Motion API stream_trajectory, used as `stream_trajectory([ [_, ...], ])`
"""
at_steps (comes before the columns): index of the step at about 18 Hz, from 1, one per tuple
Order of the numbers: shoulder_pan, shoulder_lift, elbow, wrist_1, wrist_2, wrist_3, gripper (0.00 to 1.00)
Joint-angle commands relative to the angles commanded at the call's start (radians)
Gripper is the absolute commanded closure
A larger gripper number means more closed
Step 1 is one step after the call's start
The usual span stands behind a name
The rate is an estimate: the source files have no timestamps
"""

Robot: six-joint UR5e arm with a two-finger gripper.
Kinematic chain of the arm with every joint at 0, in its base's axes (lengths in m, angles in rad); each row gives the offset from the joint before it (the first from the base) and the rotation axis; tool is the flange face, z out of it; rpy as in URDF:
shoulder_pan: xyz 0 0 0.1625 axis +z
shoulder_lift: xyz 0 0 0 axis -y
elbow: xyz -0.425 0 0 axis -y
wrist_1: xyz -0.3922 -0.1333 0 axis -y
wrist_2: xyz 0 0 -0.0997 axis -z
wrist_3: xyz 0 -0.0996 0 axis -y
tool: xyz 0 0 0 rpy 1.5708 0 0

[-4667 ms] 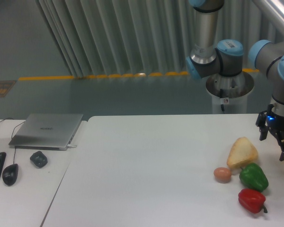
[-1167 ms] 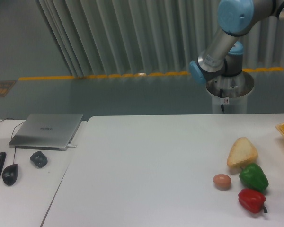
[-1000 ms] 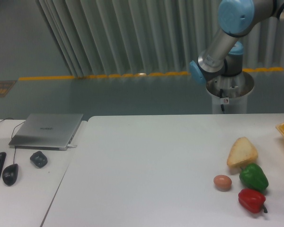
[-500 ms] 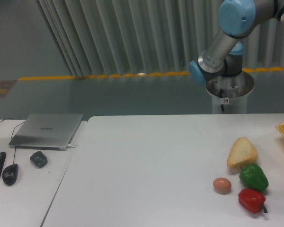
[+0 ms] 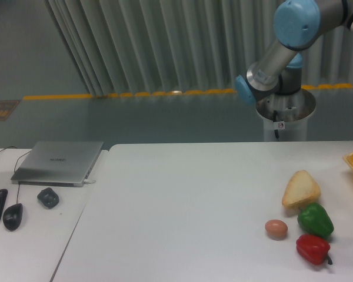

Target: Place the yellow pepper on the table

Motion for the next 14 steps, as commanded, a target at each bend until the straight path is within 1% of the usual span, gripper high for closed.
stream_trajectory([
  [1, -0.002, 0.000, -0.002, 0.000, 0.009, 0.000, 0.17],
  [2, -0.003, 0.002, -0.003, -0.002, 0.041, 0.002, 0.24],
  [4, -0.009, 0.003, -0.003, -0.002, 0.089, 0.002, 0.29],
  [7, -0.015, 0.011, -0.006, -0.005, 0.084, 0.002, 0.36],
  [12, -0.017, 0.031, -0.011, -0.020, 0.058, -0.020, 0.36],
  [14, -0.015, 0.051, -0.009, -0.058, 0.019, -0.043, 0.36],
])
